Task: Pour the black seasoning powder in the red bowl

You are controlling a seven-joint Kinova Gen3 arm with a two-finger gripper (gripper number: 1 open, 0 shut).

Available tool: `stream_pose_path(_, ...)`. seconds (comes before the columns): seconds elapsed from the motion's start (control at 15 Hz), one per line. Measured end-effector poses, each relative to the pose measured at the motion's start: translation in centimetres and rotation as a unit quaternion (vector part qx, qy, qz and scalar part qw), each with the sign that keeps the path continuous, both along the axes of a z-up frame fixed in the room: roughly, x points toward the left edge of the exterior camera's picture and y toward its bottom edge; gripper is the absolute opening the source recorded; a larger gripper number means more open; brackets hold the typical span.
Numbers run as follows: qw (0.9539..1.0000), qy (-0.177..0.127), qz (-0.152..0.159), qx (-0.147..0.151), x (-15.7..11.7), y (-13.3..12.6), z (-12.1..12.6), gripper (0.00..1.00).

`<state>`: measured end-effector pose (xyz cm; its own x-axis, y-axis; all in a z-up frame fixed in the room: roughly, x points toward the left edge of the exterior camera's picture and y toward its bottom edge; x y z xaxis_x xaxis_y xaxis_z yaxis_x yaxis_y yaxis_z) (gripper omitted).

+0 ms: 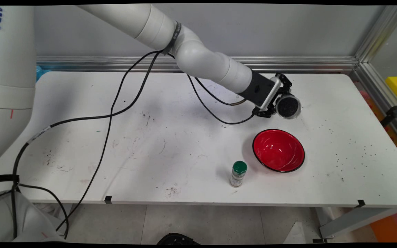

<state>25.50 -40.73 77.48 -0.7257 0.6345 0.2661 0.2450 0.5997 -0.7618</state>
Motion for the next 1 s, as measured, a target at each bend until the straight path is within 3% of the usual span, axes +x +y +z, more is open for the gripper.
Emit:
stream_pose_path(0.6,0.9971,-0.033,-0.038,-0.057,-0.4,0.2,-1.3,0.00)
stream_pose_path(1.0,0.9917,-0.048,-0.067,-0.099,-0.9,0.3,-2.1,0.00)
